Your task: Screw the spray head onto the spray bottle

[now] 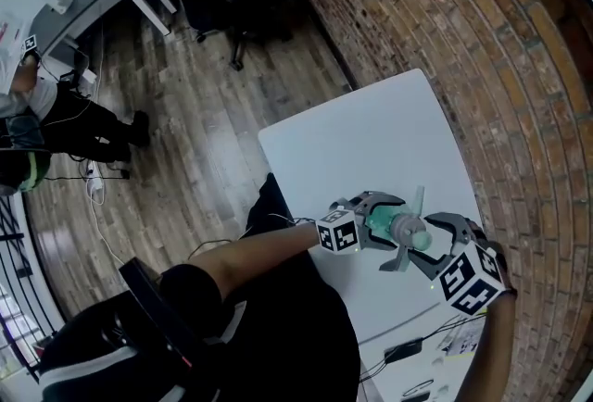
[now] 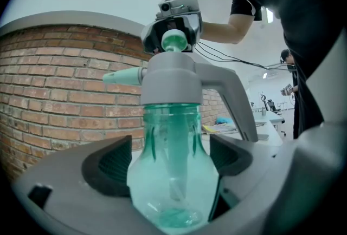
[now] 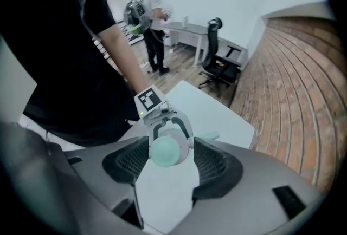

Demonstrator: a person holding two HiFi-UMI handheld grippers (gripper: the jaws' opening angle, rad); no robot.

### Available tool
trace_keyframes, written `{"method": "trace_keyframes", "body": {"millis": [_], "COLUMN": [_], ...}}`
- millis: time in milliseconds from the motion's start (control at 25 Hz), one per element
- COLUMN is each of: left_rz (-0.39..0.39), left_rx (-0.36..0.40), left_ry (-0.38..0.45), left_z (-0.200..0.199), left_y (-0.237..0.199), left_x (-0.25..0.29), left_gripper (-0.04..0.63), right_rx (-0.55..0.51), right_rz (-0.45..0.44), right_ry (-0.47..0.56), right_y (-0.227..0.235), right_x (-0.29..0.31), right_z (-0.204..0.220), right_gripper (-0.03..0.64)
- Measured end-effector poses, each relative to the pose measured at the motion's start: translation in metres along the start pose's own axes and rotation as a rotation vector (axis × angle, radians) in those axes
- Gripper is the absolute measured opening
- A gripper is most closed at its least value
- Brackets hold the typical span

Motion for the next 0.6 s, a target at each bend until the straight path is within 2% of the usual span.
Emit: {"method": "trace_keyframes", "body": {"millis": [80,160,320,440,600], "left_rz": [-0.001,-0.002,-0.005,-0.008,-0.01], "left_rx": [0.0,-0.001,-0.003,-0.008,-0.008], "left_ry": [0.001,0.001,0.0,-0.003,0.001], "left_z": [0.0,0.0,0.0,0.0,0.0], "left_y": [0.0,0.0,0.0,-0.001,0.001], "left_x": [0.001,0.001,0.002,0.003,0.002], "left_gripper": [0.445,0.445,0.445,0.445,0.445], "right_rx": [-0.158,-0.29,-0.492,-0.64,-0.747], "right_rz": [-0.028,-0.021,0.054,0.085,0.082], "right_ry": [-0.129,-0.226,-0.243,-0.32,-0.347], "right_y": [-0.006,-0.009,-0.01,-0.011,-0.018], "right_x": [0.0,0.004,0.015,0.026,0.037], "right_z": [0.003,0.004,-0.007,-0.008,-0.007], "right_gripper": [0.259,0.259,0.259,0.259,0.259]}}
Point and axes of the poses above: the fingertips, and each gripper's own axes: x forward along the fingers, y to its right, z out of its underside, the point moved 10 cm from there along -x, backward along the fingers, and after that the axes turned 12 degrees about x, right-handed, at the moved point
